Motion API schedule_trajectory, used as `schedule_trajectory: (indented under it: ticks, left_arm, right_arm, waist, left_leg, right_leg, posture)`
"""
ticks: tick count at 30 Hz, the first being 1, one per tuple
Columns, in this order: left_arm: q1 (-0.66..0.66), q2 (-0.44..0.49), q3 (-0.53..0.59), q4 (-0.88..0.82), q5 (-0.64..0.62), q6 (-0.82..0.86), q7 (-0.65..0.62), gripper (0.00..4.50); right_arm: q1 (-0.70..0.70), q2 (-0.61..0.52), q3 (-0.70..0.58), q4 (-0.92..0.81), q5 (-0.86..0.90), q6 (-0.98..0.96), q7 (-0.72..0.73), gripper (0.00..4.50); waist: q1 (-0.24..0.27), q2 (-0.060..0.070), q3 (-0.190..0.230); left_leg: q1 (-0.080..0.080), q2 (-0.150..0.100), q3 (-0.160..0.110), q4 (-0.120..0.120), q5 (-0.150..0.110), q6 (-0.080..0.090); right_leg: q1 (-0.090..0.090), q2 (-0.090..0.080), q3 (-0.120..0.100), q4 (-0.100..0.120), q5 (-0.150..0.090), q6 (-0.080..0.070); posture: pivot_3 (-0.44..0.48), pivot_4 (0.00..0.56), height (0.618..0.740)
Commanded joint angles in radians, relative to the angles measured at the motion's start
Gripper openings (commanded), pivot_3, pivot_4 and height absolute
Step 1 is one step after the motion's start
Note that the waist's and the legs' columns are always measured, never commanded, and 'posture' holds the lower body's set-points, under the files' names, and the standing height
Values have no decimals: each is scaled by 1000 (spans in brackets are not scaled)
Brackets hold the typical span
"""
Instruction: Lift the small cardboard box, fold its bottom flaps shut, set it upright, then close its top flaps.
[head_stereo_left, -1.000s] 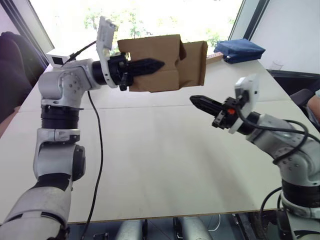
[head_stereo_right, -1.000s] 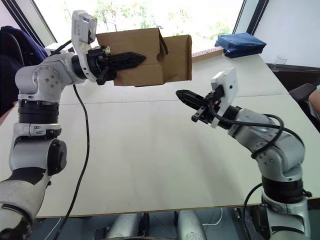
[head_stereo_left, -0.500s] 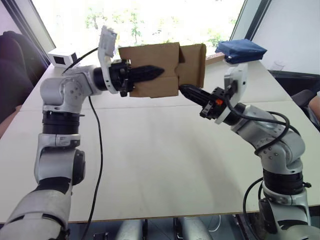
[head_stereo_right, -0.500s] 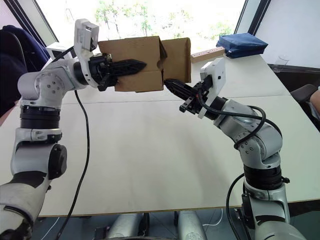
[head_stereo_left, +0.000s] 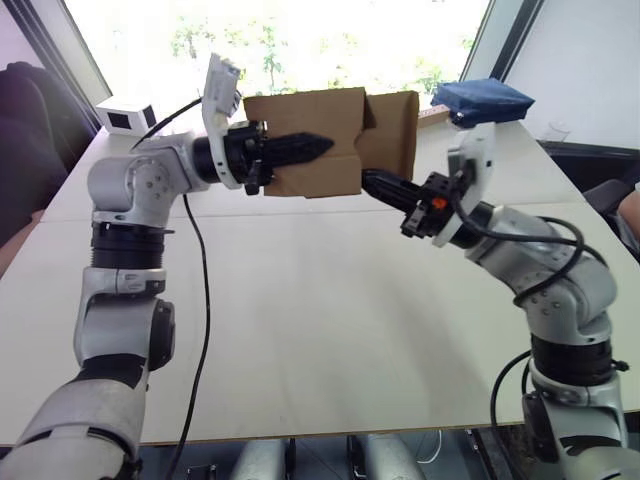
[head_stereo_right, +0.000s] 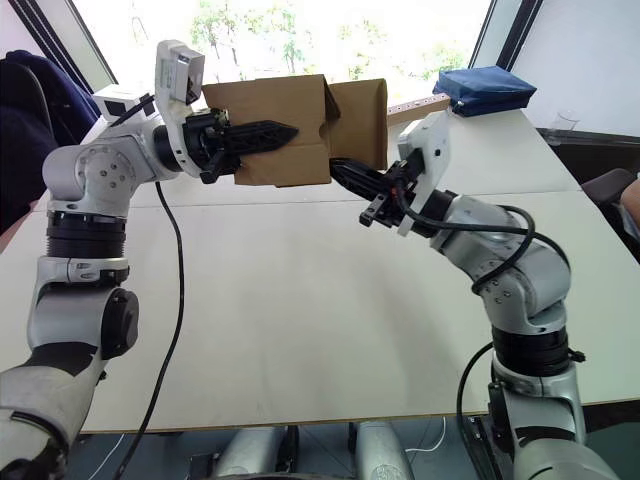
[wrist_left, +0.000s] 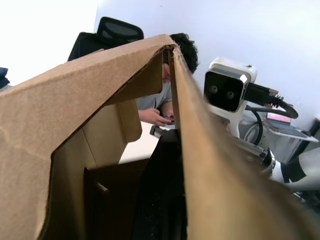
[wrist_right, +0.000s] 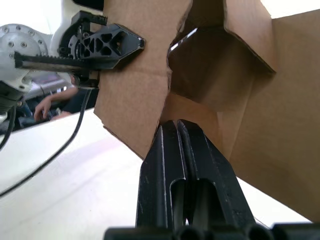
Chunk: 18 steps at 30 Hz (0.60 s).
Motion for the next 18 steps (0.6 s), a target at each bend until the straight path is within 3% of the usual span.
schedule_trajectory:
  ticks: [1, 7, 13, 16, 18]
  left_arm:
    - [-34, 28, 31, -28, -32, 5, -4, 0]
    - [-33, 42, 40, -34, -48, 11, 8, 0]
    - [-28, 38, 44, -61, -69, 24, 30, 0]
    - [-29, 37, 49, -73, -81, 33, 42, 0]
    - [-31, 37, 50, -77, -88, 35, 49, 0]
  right_arm:
    - [-34, -67, -186, 23, 207, 85, 7, 13]
    - [-55, -47, -291, 195, 247, 49, -41, 13]
    - [-98, 18, -175, 381, 28, -123, -14, 13]
    - [-138, 75, -134, 433, -13, -170, 5, 717]
    - [-162, 120, -121, 476, -33, -189, -9, 1569]
  waist:
    - [-2, 0, 0]
    - [-6, 0, 0]
    - [-6, 0, 0]
    - [-6, 0, 0]
    - [-7, 0, 0]
  left_leg:
    - [0, 0, 0, 0, 0, 0]
    - [1, 0, 0, 0, 0, 0]
    - [1, 1, 1, 0, 0, 0]
    - [0, 1, 1, 0, 0, 0]
    - [0, 1, 1, 0, 1, -1]
  right_leg:
    - [0, 0, 0, -1, 0, 0]
    - [1, 0, 0, -1, 0, 0]
    - [0, 0, 0, 0, 0, 0]
    - [0, 0, 0, 0, 0, 0]
    - [0, 0, 0, 0, 0, 0]
  posture:
    - [0, 150, 740]
    - [0, 150, 740]
    - [0, 150, 740]
    - [0, 150, 740]
    - [0, 150, 740]
